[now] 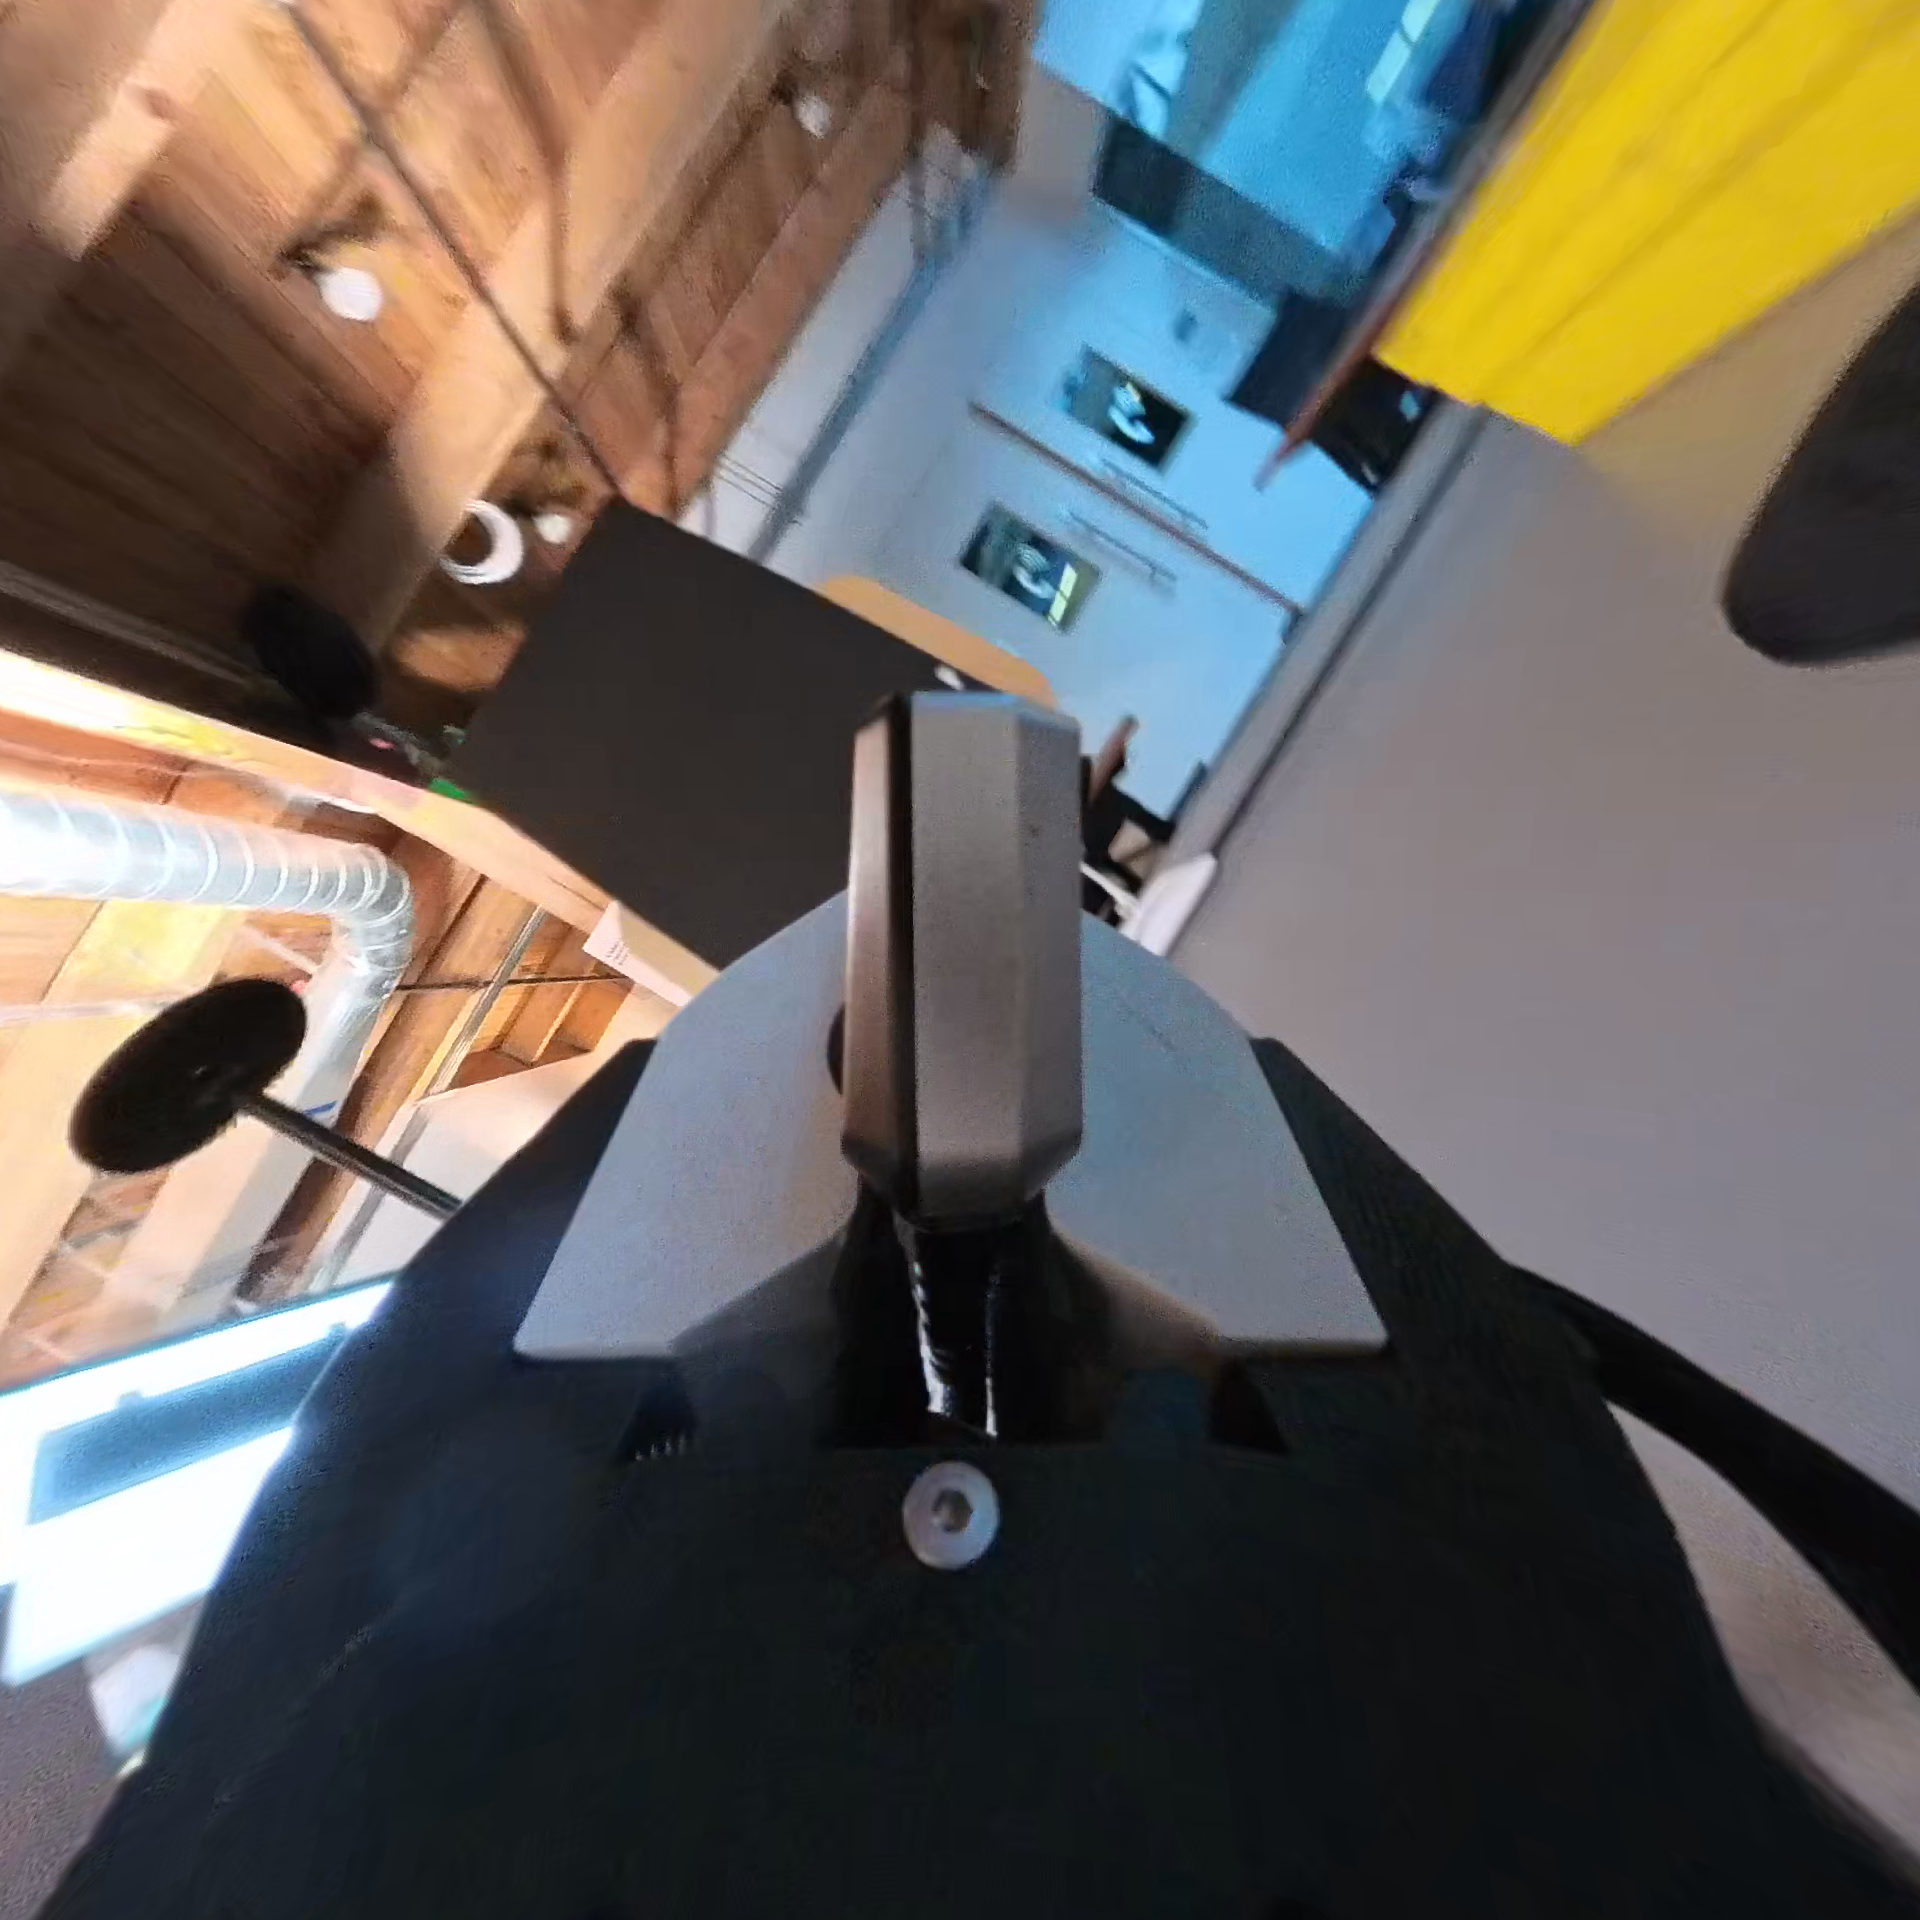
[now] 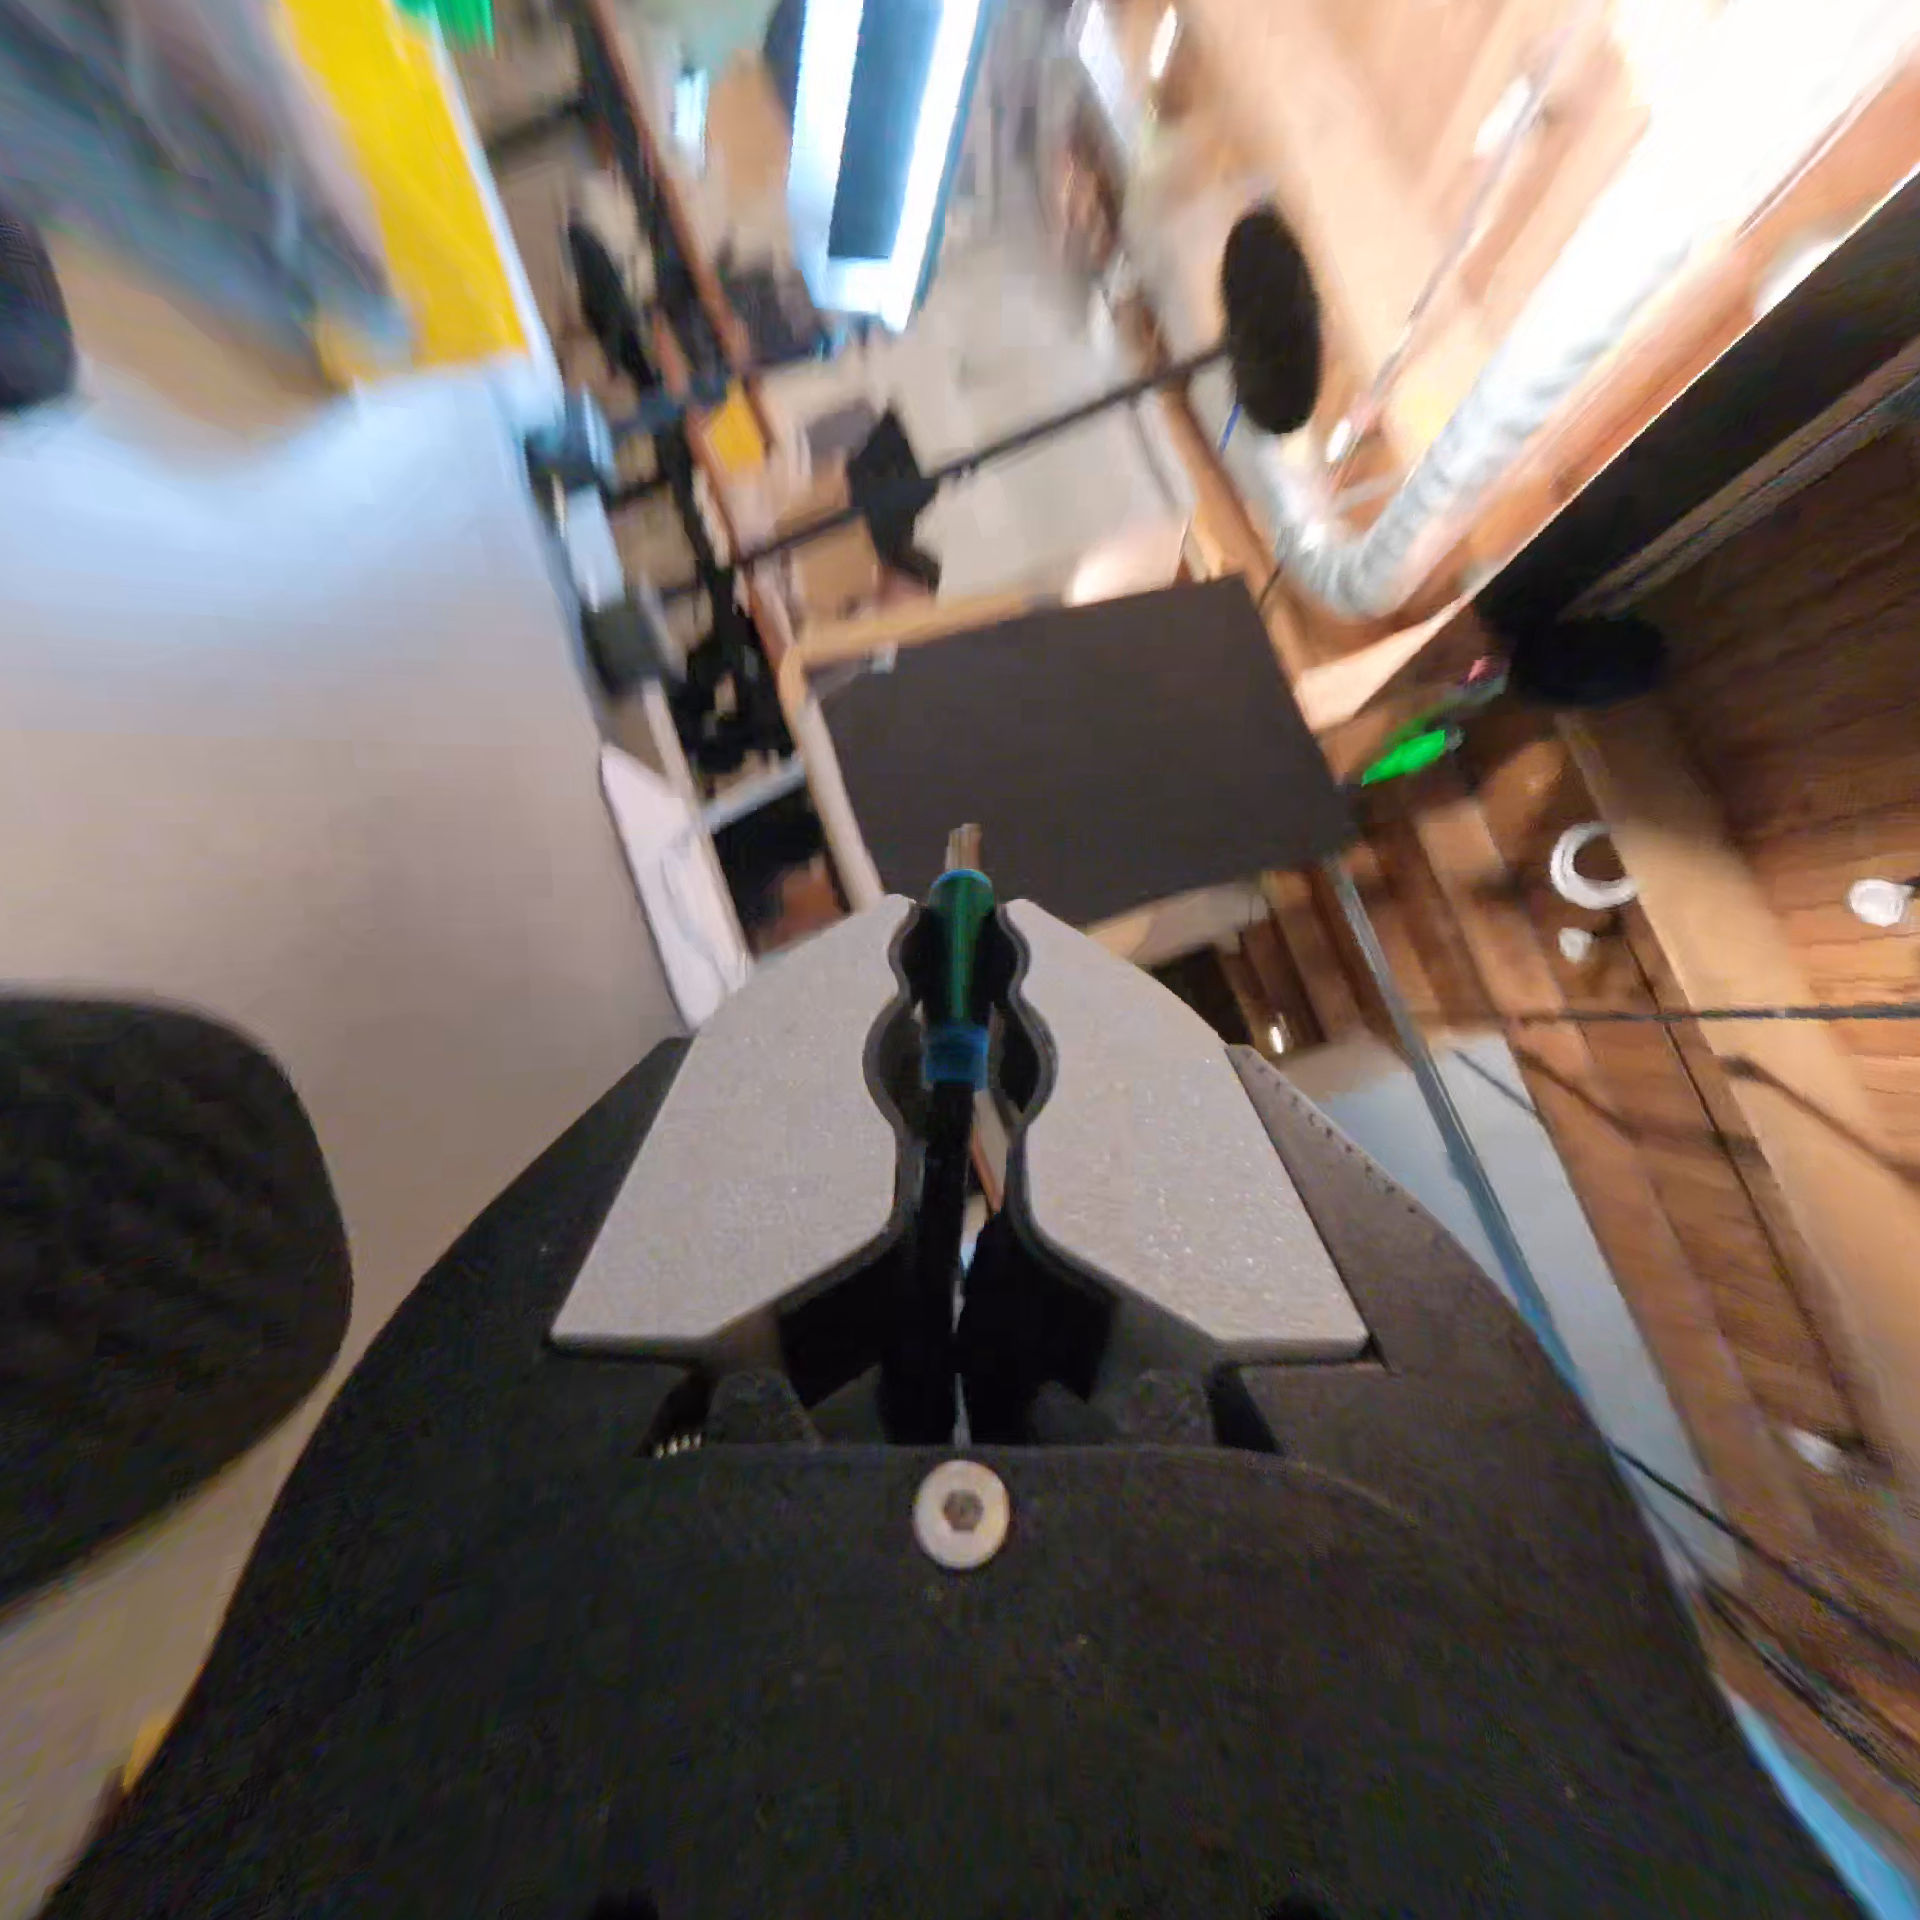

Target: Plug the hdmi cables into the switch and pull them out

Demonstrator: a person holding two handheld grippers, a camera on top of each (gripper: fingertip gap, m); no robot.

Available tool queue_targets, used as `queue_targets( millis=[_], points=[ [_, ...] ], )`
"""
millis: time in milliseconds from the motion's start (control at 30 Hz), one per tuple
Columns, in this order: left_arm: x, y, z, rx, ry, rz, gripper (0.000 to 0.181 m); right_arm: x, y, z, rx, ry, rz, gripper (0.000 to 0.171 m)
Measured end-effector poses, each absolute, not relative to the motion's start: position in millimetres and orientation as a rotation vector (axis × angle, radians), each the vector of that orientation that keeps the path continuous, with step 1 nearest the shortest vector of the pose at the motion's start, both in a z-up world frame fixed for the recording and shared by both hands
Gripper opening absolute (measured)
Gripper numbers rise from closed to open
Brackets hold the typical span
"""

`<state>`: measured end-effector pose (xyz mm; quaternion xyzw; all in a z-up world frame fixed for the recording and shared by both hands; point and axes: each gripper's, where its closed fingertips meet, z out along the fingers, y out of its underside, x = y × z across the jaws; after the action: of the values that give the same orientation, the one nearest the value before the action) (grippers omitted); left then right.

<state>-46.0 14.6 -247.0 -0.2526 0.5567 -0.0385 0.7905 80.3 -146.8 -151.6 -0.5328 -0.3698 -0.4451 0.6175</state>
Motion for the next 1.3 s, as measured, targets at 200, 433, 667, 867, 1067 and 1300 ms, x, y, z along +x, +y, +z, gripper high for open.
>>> queue_targets(
  millis=[200,433,667,867,1067,1300],
  points=[
    [-40.4,20.9,-266.0,-0.492,1.299,0.088,0.022,107.2,-193.4,-72.2,-1.009,-0.598,-0.872,0.012],
    [-33.8,15.1,-277.2,-0.410,1.358,0.213,0.023,234.4,-192.7,-112.3,-1.323,-0.166,-0.438,0.012],
    [-33.5,16.7,-276.5,-0.421,1.352,0.205,0.023,297.0,-181.6,-221.1,-1.669,0.050,-0.332,0.019],
    [-32.8,15.6,-275.8,-0.410,1.346,0.215,0.023,299.5,-194.8,-186.5,-1.542,0.018,-0.709,0.056],
    [-31.8,14.3,-277.1,-0.407,1.352,0.214,0.023,128.6,-144.6,-177.4,-1.362,-0.737,-0.778,0.070],
    [-30.4,10.0,-279.8,-0.394,1.372,0.197,0.023,-19.9,-72.5,-277.0,-1.122,-1.516,-1.099,0.048]
  ],
)
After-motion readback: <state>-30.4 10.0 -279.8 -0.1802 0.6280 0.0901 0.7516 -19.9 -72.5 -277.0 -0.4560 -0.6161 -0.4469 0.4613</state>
